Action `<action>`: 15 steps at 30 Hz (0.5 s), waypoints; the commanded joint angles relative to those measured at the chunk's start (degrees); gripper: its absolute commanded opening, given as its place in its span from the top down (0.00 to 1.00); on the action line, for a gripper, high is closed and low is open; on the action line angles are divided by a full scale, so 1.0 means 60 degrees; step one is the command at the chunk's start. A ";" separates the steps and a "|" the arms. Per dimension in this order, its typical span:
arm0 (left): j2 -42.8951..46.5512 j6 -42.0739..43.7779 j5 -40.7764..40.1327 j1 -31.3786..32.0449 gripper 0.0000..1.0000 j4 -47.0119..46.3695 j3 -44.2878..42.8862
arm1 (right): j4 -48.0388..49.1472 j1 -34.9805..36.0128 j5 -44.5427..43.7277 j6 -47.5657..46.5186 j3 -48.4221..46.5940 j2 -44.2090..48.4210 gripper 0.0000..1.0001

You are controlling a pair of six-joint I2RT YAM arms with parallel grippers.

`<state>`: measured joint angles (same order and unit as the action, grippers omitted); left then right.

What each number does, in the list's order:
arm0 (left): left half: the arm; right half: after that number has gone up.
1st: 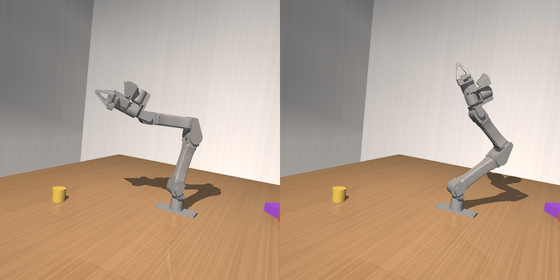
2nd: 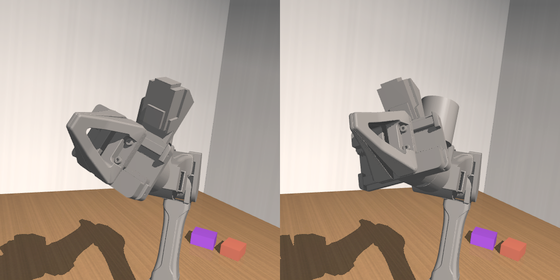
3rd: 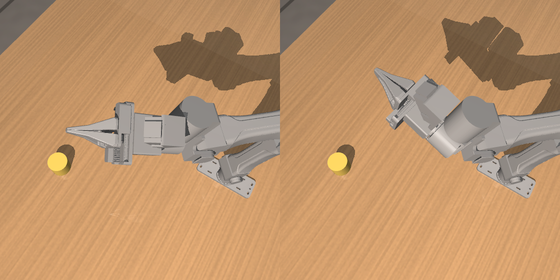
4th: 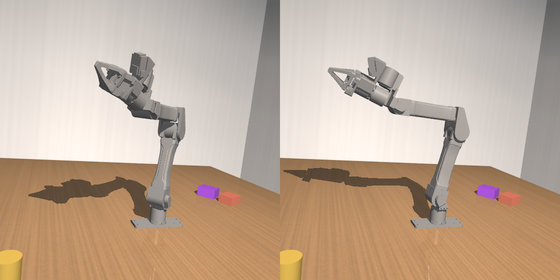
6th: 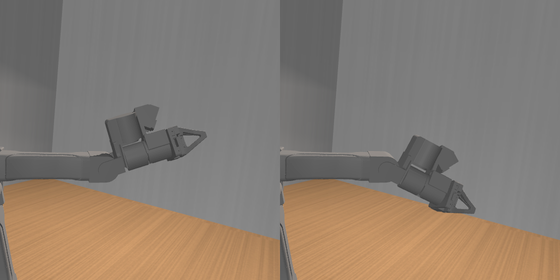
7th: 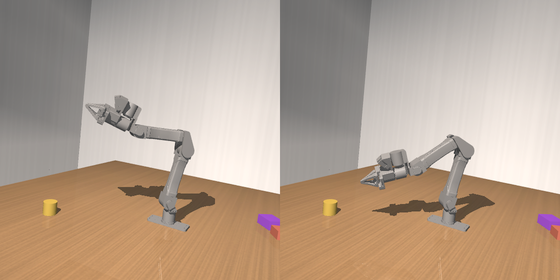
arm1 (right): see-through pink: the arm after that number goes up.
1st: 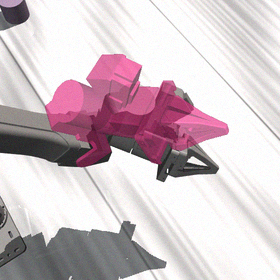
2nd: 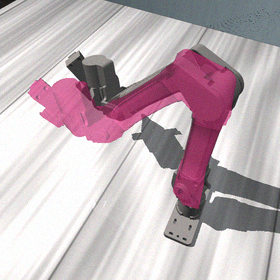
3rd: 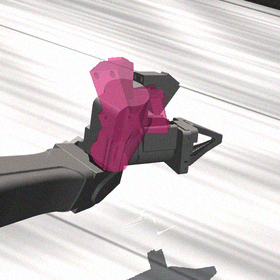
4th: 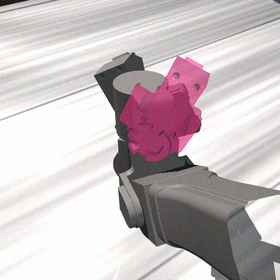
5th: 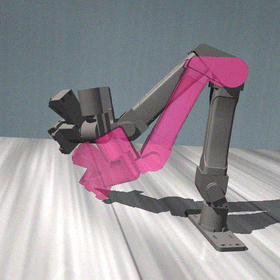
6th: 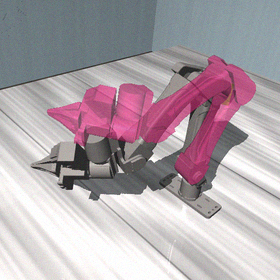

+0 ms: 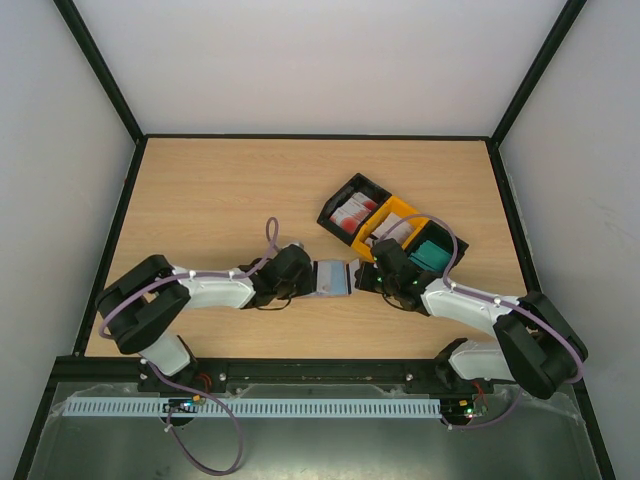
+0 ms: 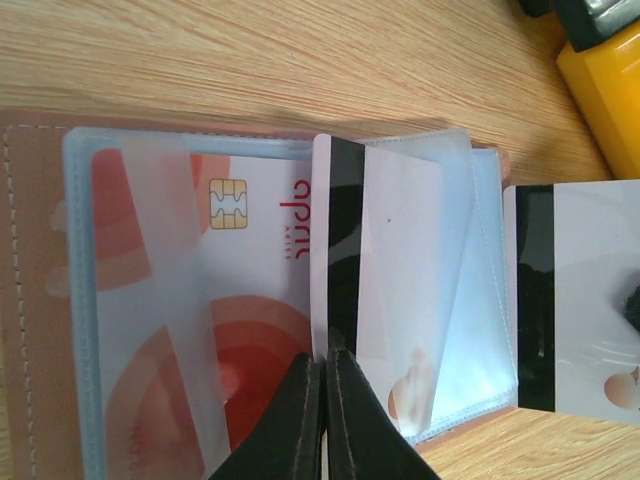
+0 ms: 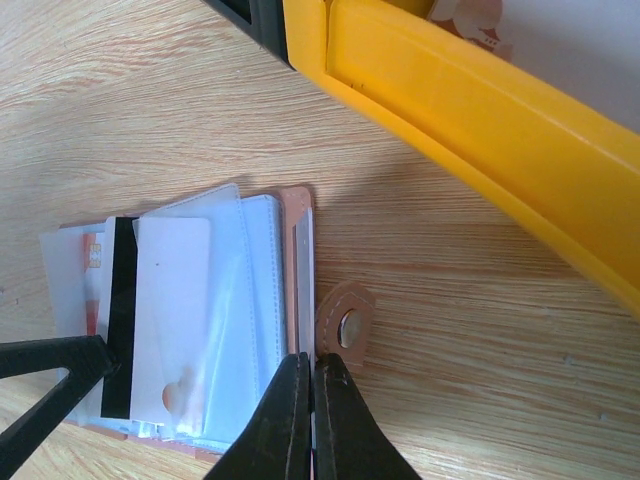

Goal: Put the credit cards into the card holder
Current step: Insert the credit card into the card holder.

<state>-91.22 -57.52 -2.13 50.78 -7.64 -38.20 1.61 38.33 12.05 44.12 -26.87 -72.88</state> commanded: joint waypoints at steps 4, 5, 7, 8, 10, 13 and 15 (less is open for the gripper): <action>-0.0453 -0.0292 0.0438 -0.0029 0.97 -0.0193 0.0352 | -0.0090 0.0058 0.0253 -0.0061 -0.0082 -0.0264 0.98; -0.0448 -0.0376 0.0424 0.0002 0.97 -0.0252 0.0381 | -0.0046 0.0050 0.0292 -0.0051 -0.0054 -0.0255 0.98; -0.0453 -0.0527 0.0365 0.0046 0.97 -0.0316 0.0429 | 0.0053 0.0058 0.0413 -0.0008 0.0001 -0.0249 0.98; -0.0463 -0.0632 0.0318 0.0078 0.97 -0.0382 0.0456 | 0.0095 0.0058 0.0473 0.0010 0.0030 -0.0255 0.98; -0.0497 -0.0906 0.0149 0.0182 0.97 -0.0461 0.0534 | 0.0163 0.0058 0.0571 0.0042 0.0089 -0.0255 0.98; -0.0568 -0.1150 -0.0052 0.0313 0.97 -0.0465 0.0551 | 0.0185 0.0058 0.0586 0.0060 0.0145 -0.0210 0.98; -0.0587 -0.1250 -0.0129 0.0398 0.97 -0.0498 0.0566 | 0.0193 0.0058 0.0591 0.0067 0.0192 -0.0196 0.98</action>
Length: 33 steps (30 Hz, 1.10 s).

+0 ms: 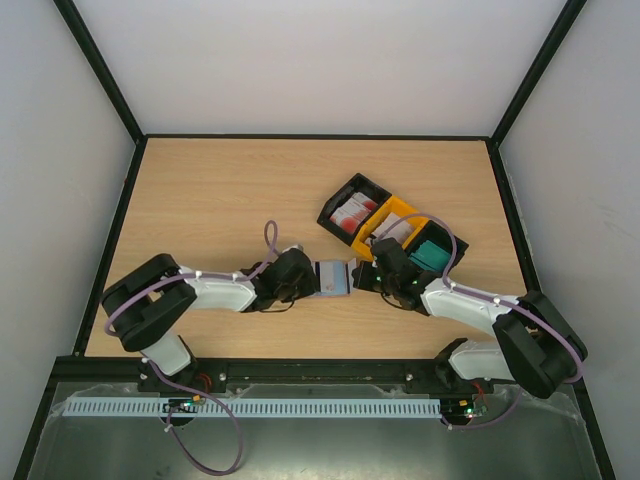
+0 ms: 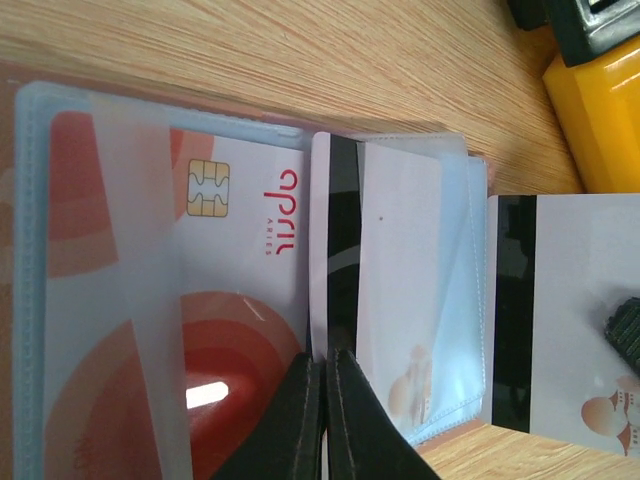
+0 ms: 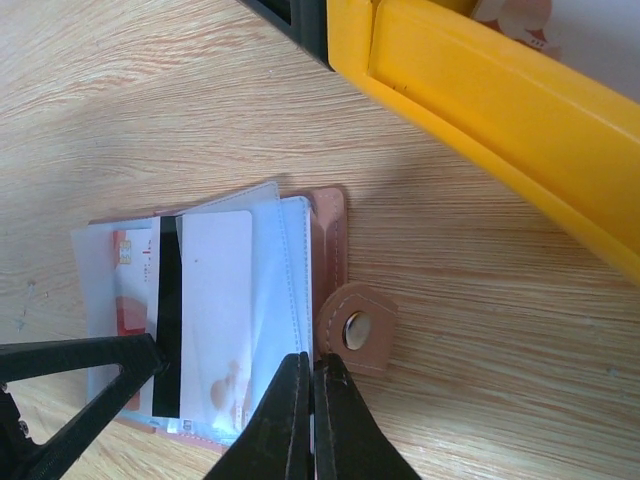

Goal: Put the credit cards into the card holder
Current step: Insert the credit card into the card holder.

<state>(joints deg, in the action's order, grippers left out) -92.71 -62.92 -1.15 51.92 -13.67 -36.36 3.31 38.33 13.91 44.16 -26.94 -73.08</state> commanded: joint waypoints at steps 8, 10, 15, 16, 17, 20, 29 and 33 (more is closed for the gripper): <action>-0.0502 -0.0346 -0.0127 0.0444 0.90 0.0033 0.0299 | -0.0012 0.0054 0.0326 0.0056 0.0267 -0.0110 0.98; -0.0575 -0.0261 -0.0032 0.0509 0.88 -0.0114 0.0244 | 0.0010 0.0050 0.0357 0.0043 0.0281 -0.0127 0.98; -0.0784 -0.0047 0.0137 0.0546 0.87 -0.0104 0.0054 | 0.0034 0.0057 0.0362 0.0025 0.0284 -0.0145 0.98; -0.0804 -0.0010 0.0190 0.0546 0.87 -0.0114 -0.0003 | 0.0034 0.0058 0.0362 0.0023 0.0285 -0.0140 0.98; -0.0825 0.0017 0.0255 0.0553 0.88 -0.0163 -0.0050 | 0.0032 0.0058 0.0369 0.0030 0.0286 -0.0151 0.98; -0.0869 0.0097 0.0401 0.0560 0.88 -0.0226 -0.0124 | 0.0033 0.0058 0.0363 0.0023 0.0284 -0.0154 0.98; -0.1057 0.0288 0.0916 0.0590 0.87 -0.0657 -0.0149 | 0.0217 0.0058 0.0537 0.0124 0.0285 -0.0206 0.98; -0.0957 0.0384 0.0623 0.0590 0.86 -0.0262 -0.0244 | 0.0232 0.0057 0.0534 0.0191 0.0245 -0.0088 0.98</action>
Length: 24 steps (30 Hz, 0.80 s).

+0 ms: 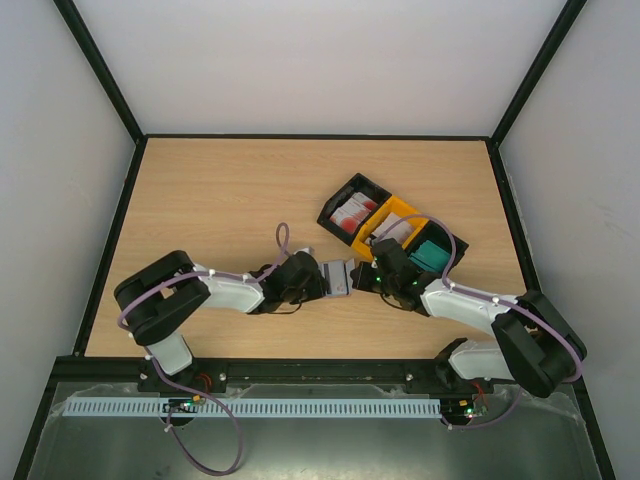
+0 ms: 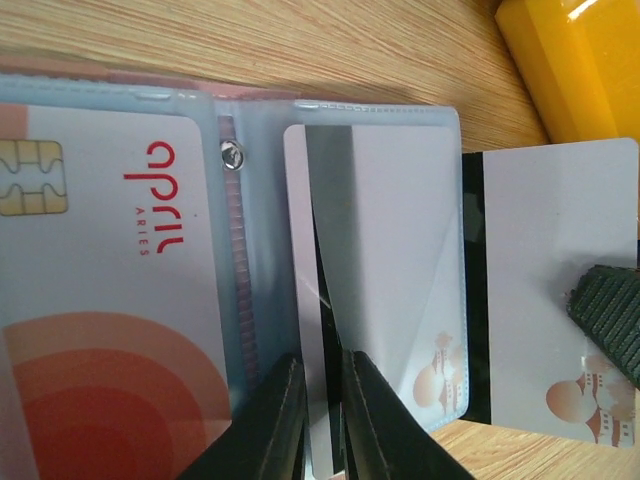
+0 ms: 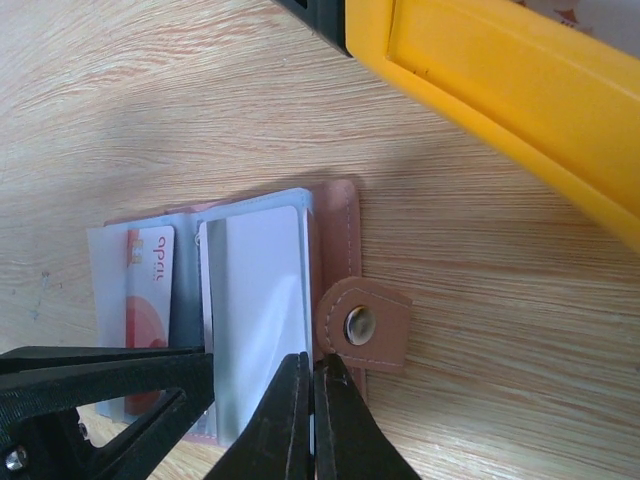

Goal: Put the credit cards into the card holder
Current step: Insert the credit card into the card holder.

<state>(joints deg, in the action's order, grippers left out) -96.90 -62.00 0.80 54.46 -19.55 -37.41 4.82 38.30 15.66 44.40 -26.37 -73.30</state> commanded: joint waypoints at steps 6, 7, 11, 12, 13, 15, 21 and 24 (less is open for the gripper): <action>0.0281 0.0393 -0.0271 0.0159 0.81 0.1325 -0.0025 | -0.0378 0.0061 -0.0149 0.0055 -0.0001 0.0053 0.98; 0.0421 0.0419 -0.0377 0.0164 0.79 0.1444 -0.0032 | -0.0459 0.0061 -0.0208 0.0015 -0.0034 0.0088 0.98; 0.1084 0.0560 -0.0853 0.0149 0.74 0.2016 -0.0052 | -0.0687 0.0061 -0.0294 -0.0068 -0.0169 0.0323 0.98; 0.1214 0.0582 -0.0941 0.0154 0.74 0.2074 -0.0039 | -0.0699 0.0061 -0.0288 -0.0073 -0.0191 0.0359 0.98; 0.1314 0.0605 -0.1007 0.0153 0.73 0.2116 -0.0035 | -0.0677 0.0061 -0.0251 -0.0092 -0.0203 0.0365 0.98; 0.1409 0.0688 -0.1048 0.0162 0.74 0.2099 -0.0036 | -0.0549 0.0061 -0.0038 -0.0101 -0.0206 0.0334 0.98; 0.0762 0.1115 -0.0815 0.0139 0.84 0.2019 -0.0404 | -0.0398 0.0053 0.0224 -0.0040 -0.0194 0.0358 0.98; 0.0330 0.1273 -0.0597 0.0125 0.88 0.1985 -0.0583 | -0.0380 0.0061 0.0297 -0.0003 -0.0185 0.0447 0.98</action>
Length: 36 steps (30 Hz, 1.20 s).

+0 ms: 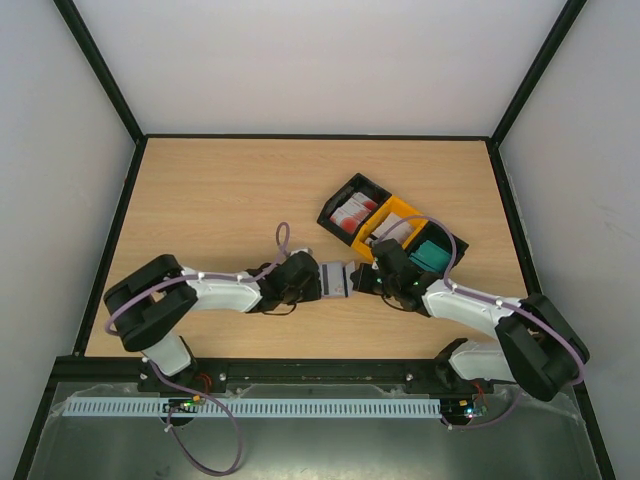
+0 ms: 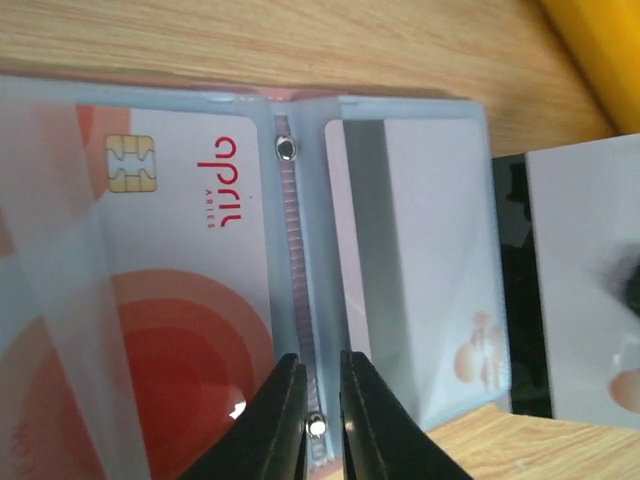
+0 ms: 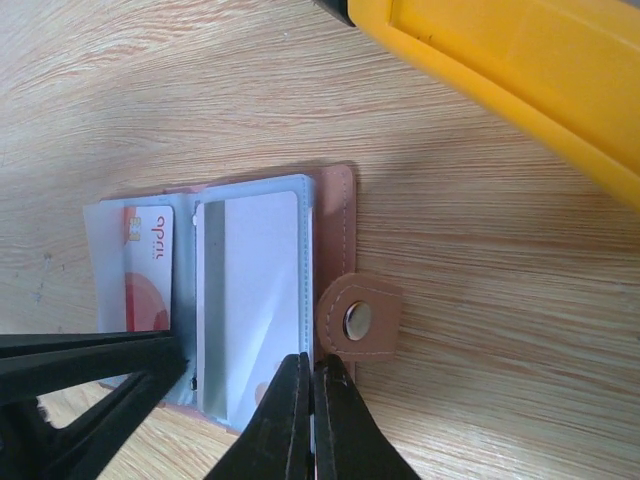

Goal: Put the credit cards into the card holder
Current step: Insert the credit card into the card holder.

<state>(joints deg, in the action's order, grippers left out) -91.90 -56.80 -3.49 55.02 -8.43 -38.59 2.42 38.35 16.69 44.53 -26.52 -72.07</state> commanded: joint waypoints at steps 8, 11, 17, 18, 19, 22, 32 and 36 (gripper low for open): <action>-0.1101 0.0494 0.0035 0.0032 0.94 0.0451 -0.0524 | -0.0068 0.0045 -0.0018 0.0005 -0.0132 0.0382 0.98; -0.1271 0.0499 -0.0155 0.0028 0.97 0.0769 -0.0531 | -0.0383 0.0054 -0.0649 0.0004 -0.0181 0.0560 0.98; -0.1647 0.0523 -0.0144 0.0028 0.97 0.0891 -0.0454 | -0.0580 0.0054 -0.1233 0.0091 -0.0165 0.0865 0.98; -0.1681 0.0517 -0.0138 0.0028 0.97 0.0890 -0.0448 | -0.0586 0.0054 -0.1220 0.0103 -0.0172 0.0909 0.98; -0.1722 0.0518 -0.0137 0.0021 0.97 0.0902 -0.0442 | -0.0570 0.0054 -0.1158 0.0105 -0.0165 0.0953 0.98; -0.1774 0.0501 -0.0110 0.0028 0.97 0.0889 -0.0439 | -0.0396 0.0054 -0.0768 0.0172 -0.0164 0.0973 0.98; -0.1778 0.0512 -0.0134 0.0014 0.97 0.0891 -0.0431 | 0.0168 0.0054 -0.0160 0.0359 -0.0067 0.0265 0.98; -0.1764 0.0516 -0.0137 0.0019 0.97 0.0893 -0.0436 | 0.0516 0.0053 0.0177 0.0552 0.0000 0.0194 0.98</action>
<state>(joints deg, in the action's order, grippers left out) -97.95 -54.39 -3.51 55.00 -9.19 -42.50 2.04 38.35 15.64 46.37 -26.52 -70.48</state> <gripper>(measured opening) 0.030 0.022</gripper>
